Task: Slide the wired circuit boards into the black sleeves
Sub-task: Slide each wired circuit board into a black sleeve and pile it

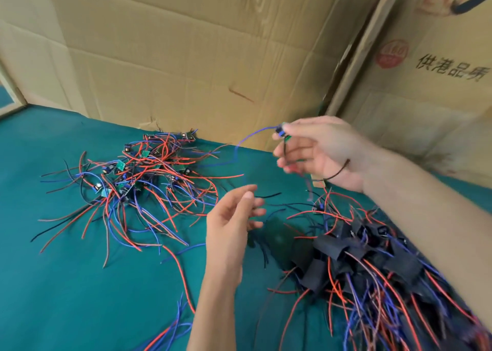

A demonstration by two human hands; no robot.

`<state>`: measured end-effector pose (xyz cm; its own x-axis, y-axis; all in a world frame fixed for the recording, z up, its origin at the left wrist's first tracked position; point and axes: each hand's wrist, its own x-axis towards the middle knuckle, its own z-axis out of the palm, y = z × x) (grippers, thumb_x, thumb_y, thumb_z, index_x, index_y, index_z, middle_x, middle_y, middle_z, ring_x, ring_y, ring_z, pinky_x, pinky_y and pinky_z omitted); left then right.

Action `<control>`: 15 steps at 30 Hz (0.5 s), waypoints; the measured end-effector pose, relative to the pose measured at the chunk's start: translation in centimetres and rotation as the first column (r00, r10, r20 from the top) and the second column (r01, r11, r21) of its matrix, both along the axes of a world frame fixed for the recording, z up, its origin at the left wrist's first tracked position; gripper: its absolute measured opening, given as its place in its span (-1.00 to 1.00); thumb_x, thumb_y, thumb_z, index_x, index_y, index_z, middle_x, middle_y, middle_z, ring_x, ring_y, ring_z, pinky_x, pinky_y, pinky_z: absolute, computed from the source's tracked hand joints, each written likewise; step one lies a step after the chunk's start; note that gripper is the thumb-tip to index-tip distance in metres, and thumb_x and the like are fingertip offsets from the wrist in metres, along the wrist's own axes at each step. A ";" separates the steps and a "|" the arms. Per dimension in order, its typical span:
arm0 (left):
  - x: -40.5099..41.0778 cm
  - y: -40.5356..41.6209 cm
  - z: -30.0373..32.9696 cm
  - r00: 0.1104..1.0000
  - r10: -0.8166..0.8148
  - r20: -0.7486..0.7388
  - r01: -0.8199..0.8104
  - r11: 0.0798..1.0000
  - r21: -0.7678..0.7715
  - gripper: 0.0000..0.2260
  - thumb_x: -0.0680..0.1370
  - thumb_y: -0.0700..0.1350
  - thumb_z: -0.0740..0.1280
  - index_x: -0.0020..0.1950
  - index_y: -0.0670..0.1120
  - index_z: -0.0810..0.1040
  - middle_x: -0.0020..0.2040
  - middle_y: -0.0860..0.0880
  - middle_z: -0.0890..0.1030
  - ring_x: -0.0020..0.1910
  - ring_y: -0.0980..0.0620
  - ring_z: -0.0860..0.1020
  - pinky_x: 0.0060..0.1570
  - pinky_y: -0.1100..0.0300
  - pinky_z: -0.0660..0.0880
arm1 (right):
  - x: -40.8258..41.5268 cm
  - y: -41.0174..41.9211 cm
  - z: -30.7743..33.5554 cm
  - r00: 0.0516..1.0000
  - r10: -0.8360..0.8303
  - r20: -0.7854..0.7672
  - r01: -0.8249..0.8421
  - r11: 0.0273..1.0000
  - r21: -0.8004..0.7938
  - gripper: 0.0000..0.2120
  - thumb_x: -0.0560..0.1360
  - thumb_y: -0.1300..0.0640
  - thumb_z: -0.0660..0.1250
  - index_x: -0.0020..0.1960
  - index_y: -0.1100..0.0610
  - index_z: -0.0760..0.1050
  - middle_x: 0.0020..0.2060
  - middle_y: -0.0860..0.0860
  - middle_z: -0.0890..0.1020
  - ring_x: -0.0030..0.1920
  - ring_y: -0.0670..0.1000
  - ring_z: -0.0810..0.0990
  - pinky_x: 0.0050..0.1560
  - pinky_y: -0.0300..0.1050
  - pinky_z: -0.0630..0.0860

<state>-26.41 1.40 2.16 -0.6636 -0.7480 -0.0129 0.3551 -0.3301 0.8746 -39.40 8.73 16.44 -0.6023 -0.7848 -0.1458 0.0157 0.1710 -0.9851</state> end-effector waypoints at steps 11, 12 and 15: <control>0.1 -0.3 -0.4 0.985 -0.092 -0.144 0.107 0.990 0.095 -0.77 0.48 -0.03 0.37 -0.06 -0.16 0.72 0.05 -0.19 0.68 -0.04 -0.12 0.56 -0.16 0.08 0.51 | 2.2 1.0 -5.5 0.924 0.364 0.115 -0.381 0.864 0.329 -0.77 0.69 0.10 0.23 0.01 0.18 0.60 -0.23 0.12 0.68 -0.31 0.02 0.63 -0.30 -0.22 0.56; 0.1 -0.4 -0.4 0.988 -0.089 -0.129 0.098 0.993 0.071 -0.78 0.46 -0.04 0.39 -0.09 -0.16 0.73 -0.01 -0.14 0.69 -0.09 -0.05 0.57 -0.21 0.17 0.52 | 1.3 1.0 -5.0 0.918 0.394 0.052 -0.380 0.834 0.400 -0.76 0.69 0.06 0.25 0.01 0.17 0.63 -0.22 0.11 0.71 -0.29 0.01 0.65 -0.29 -0.22 0.56; -0.1 -0.1 -0.7 0.997 -0.056 -0.062 0.056 0.998 -0.001 -0.82 0.42 -0.06 0.43 -0.22 -0.15 0.74 -0.12 -0.06 0.71 -0.19 0.10 0.58 -0.32 0.30 0.50 | -3.4 0.4 -4.0 0.937 0.231 -0.262 -0.077 0.868 0.491 -0.79 0.64 0.06 0.33 -0.09 0.14 0.64 -0.24 0.09 0.72 -0.29 0.01 0.66 -0.37 -0.21 0.55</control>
